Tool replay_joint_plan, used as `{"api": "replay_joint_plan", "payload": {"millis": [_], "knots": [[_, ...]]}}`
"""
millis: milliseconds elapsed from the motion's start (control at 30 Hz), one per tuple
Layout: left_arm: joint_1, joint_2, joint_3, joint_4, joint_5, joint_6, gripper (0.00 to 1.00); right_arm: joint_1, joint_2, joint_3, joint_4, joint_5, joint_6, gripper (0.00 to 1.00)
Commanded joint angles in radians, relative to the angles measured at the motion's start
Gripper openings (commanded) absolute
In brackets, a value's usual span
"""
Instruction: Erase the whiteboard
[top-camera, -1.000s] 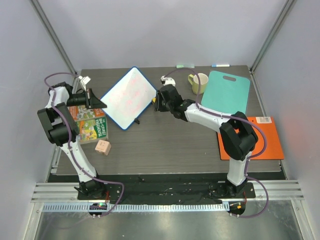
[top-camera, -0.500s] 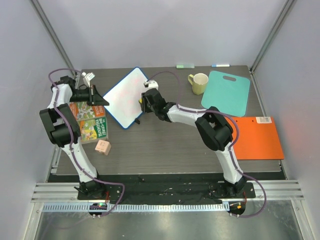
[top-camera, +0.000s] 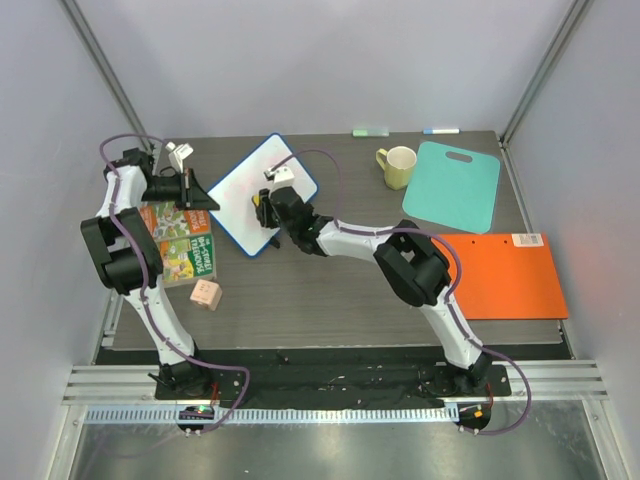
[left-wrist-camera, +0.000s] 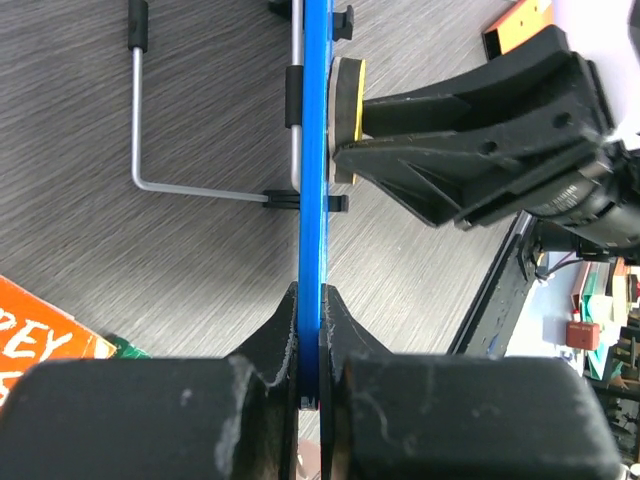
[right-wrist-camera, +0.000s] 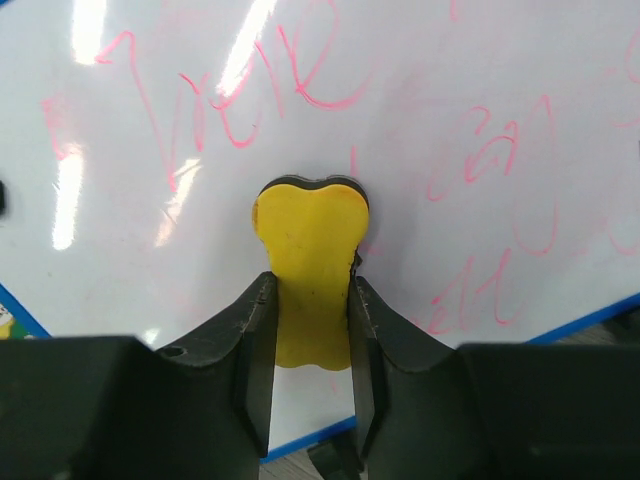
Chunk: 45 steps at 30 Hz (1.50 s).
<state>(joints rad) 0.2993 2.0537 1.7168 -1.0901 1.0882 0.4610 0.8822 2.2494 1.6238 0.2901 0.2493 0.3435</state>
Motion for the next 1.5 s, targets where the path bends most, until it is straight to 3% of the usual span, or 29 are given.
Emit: {"api": "replay_joint_plan", "payload": {"millis": [0,100,400,567,700,900,1133,1467], "knots": [[-0.068,-0.029,-0.031,-0.077,-0.079,0.070,0.00,0.028,0.081,0.160,0.009,-0.028,0.052,0.01],[-0.069,-0.035,-0.042,-0.073,-0.085,0.074,0.00,0.027,0.134,0.273,-0.077,0.062,0.089,0.01],[-0.069,-0.038,-0.042,-0.077,-0.090,0.077,0.00,0.026,0.205,0.439,-0.178,0.099,0.143,0.01],[-0.069,-0.043,-0.042,-0.077,-0.088,0.074,0.00,0.006,0.197,0.380,-0.219,0.169,0.265,0.01],[-0.069,-0.049,-0.042,-0.077,-0.090,0.074,0.00,-0.025,0.158,0.237,-0.256,0.209,0.377,0.01],[-0.069,-0.047,-0.040,-0.083,-0.076,0.076,0.00,-0.031,0.104,0.078,-0.310,0.278,0.404,0.01],[-0.069,-0.041,-0.033,-0.096,-0.070,0.082,0.00,-0.008,0.127,0.041,-0.182,0.135,0.367,0.01],[-0.080,-0.047,-0.042,-0.117,-0.086,0.107,0.00,0.089,0.188,0.287,-0.149,-0.042,0.266,0.01]]}}
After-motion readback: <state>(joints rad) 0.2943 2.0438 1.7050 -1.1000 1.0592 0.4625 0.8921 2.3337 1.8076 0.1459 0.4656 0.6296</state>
